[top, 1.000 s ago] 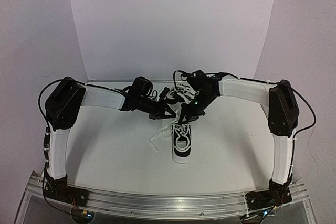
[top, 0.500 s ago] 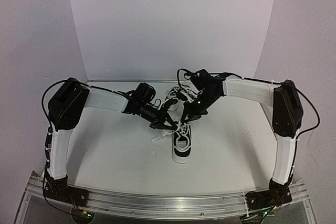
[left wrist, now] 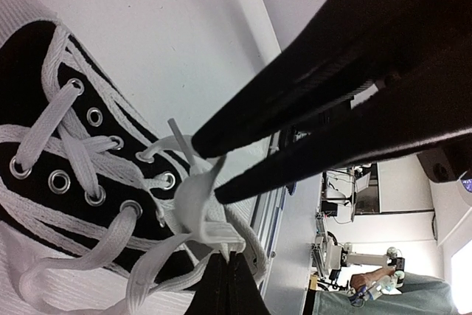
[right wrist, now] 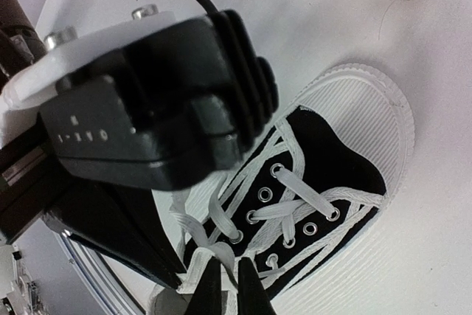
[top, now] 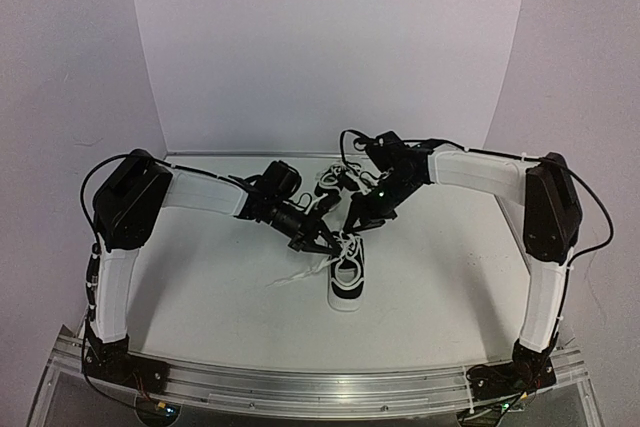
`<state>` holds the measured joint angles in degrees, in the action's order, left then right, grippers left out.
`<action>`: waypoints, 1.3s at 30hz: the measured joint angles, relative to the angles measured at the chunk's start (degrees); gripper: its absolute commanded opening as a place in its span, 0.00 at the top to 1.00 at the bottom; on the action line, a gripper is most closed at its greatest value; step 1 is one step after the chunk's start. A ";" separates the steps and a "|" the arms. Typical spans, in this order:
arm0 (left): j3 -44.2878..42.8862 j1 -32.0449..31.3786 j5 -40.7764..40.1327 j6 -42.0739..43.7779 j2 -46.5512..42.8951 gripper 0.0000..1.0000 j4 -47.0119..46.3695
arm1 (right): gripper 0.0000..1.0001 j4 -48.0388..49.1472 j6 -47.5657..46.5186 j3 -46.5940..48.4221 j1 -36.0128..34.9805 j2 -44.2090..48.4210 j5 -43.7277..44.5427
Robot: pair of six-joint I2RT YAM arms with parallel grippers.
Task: Tie the shoes
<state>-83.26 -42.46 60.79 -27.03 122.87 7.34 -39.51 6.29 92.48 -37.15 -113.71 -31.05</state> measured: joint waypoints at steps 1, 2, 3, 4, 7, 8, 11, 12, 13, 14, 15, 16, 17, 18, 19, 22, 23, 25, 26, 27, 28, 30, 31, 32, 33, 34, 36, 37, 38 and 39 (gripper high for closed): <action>0.00 -0.03 0.42 -0.03 0.00 1.00 -0.37 | 0.89 0.17 0.04 -0.10 0.00 0.20 -0.07; 0.00 -0.06 0.82 -0.05 0.00 1.00 -0.81 | 0.89 0.34 0.11 -0.24 0.00 0.39 -0.11; 0.00 -0.09 1.23 -0.06 0.00 1.00 -1.27 | 0.89 0.49 0.21 -0.42 0.00 0.56 -0.12; -0.04 -0.13 1.72 -0.08 0.02 1.00 -1.47 | 0.89 0.55 0.39 -0.56 0.00 0.68 -0.12; -0.83 -0.42 3.58 -0.13 0.43 1.00 -1.65 | 0.86 0.75 0.91 -0.90 0.15 0.70 -0.13; -1.13 -0.55 4.16 -0.10 0.64 1.00 -1.75 | 0.81 0.83 1.12 -1.09 0.16 0.70 -0.15; -1.60 -0.76 5.34 0.04 1.19 1.00 -1.86 | 0.64 1.09 1.72 -1.96 0.27 0.80 -0.29; -1.68 -0.83 5.61 0.05 1.37 1.00 -1.83 | 0.59 1.17 2.06 -2.69 0.34 1.10 -0.44; -1.78 -0.89 5.90 0.05 1.58 1.00 -1.82 | 0.56 1.15 2.32 -3.29 0.45 1.40 -0.55; -1.97 -0.95 6.26 0.05 1.85 1.00 -1.82 | 0.54 1.27 2.43 -3.98 0.62 1.78 -0.71; -2.17 -0.99 6.53 0.07 2.15 1.00 -1.79 | 0.52 1.34 2.79 -4.97 0.88 2.49 -0.97; -2.37 -1.00 6.75 0.11 2.47 1.00 -1.74 | 0.51 1.34 3.25 -6.03 1.18 3.33 -1.26; -2.58 -1.00 6.83 0.24 2.75 1.00 -1.50 | 0.51 1.39 3.62 -7.07 1.54 4.28 -1.55; -2.74 -1.00 6.91 0.36 2.98 1.00 -1.34 | 0.51 1.47 4.00 -8.21 1.96 5.37 -1.85; -2.84 -1.00 6.98 0.51 3.11 1.00 -1.21 | 0.51 1.50 4.42 -9.24 2.30 6.46 -2.33; -2.99 -1.00 7.06 0.92 3.21 1.00 -1.09 | 0.53 2.24 5.84 -12.44 3.24 9.86 -4.35; -3.01 -1.00 7.09 1.14 3.21 1.00 -1.08 | 0.53 3.15 6.51 -13.56 3.53 10.82 -5.21; -3.03 -1.00 7.11 1.47 3.22 1.00 -0.93 | 0.56 5.03 8.23 -16.19 3.97 12.68 -7.13; -3.04 -1.00 7.11 1.61 3.23 1.00 -0.81 | 0.57 6.05 9.23 -17.59 4.12 13.45 -8.19; -3.04 -1.00 7.11 1.68 3.23 1.00 -0.80 | 0.57 6.94 10.13 -18.70 4.20 13.90 -9.12; -3.05 -1.00 7.11 1.73 3.23 1.00 -0.81 | 0.58 8.38 11.29 -19.95 4.24 14.18 -10.15; -3.12 -1.00 7.11 1.77 3.23 1.00 -0.82 | 0.58 11.49 13.93 -22.52 4.22 14.34 -12.19; -3.23 -1.00 7.11 1.81 3.23 1.00 -0.78 | 0.58 12.76 15.25 -23.59 4.24 14.34 -12.88; -3.32 -1.00 7.09 1.82 3.23 1.00 -0.80 | 0.59 13.96 16.72 -24.68 4.24 14.34 -13.60; -3.38 -1.00 7.09 1.86 3.23 1.00 -0.81 | 0.59 15.25 17.99 -25.51 4.24 14.34 -14.19; -3.41 -1.00 7.09 1.88 3.23 1.00 -0.85 | 0.60 16.75 19.38 -26.32 4.23 14.34 -14.80; -3.41 -1.00 7.07 1.76 3.23 1.00 -0.93 | 0.61 19.42 21.65 -27.48 4.24 14.34 -15.65; -3.41 -1.00 7.06 1.64 3.23 1.00 -1.10 | 0.61 20.25 22.17 -27.79 4.24 14.34 -15.79; -3.41 -1.00 7.04 1.55 3.23 1.00 -1.40 | 0.62 21.12 22.76 -28.15 4.24 14.34 -15.83; -3.41 -1.00 7.04 1.49 3.23 1.00 -1.69 | 0.62 21.82 23.13 -28.44 4.24 14.34 -15.85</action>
<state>-86.67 -43.46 67.83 -25.54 126.10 5.65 -17.70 29.42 64.04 -32.91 -99.37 -46.91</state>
